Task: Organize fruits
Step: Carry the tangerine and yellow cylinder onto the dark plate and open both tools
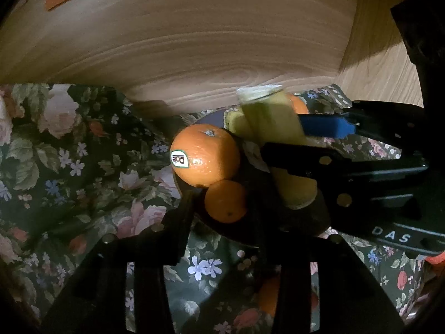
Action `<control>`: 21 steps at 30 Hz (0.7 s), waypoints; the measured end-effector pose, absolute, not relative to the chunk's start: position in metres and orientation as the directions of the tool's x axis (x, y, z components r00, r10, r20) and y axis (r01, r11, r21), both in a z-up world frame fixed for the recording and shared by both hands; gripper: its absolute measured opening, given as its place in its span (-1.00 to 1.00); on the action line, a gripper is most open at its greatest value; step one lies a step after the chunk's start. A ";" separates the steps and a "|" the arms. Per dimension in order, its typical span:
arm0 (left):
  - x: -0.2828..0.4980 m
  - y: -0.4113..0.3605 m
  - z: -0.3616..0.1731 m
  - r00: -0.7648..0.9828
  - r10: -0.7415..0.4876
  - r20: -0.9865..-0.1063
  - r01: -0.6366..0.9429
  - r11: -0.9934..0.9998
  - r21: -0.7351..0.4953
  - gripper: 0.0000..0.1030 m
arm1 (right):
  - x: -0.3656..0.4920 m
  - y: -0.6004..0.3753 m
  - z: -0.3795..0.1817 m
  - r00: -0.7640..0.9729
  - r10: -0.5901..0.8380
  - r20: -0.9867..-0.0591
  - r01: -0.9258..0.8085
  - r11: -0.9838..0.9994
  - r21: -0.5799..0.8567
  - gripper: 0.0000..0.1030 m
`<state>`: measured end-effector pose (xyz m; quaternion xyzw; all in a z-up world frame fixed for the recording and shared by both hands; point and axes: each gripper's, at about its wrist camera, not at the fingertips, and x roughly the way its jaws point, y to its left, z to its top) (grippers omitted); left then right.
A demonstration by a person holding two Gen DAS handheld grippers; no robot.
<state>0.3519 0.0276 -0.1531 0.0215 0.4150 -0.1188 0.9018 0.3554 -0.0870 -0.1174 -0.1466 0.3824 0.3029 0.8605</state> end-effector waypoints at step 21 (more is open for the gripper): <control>0.244 0.043 -0.093 0.753 -0.189 -0.630 0.208 0.977 -0.044 0.05 | 0.262 -0.127 -0.072 0.616 0.453 -0.644 -0.581 0.814 0.017 0.00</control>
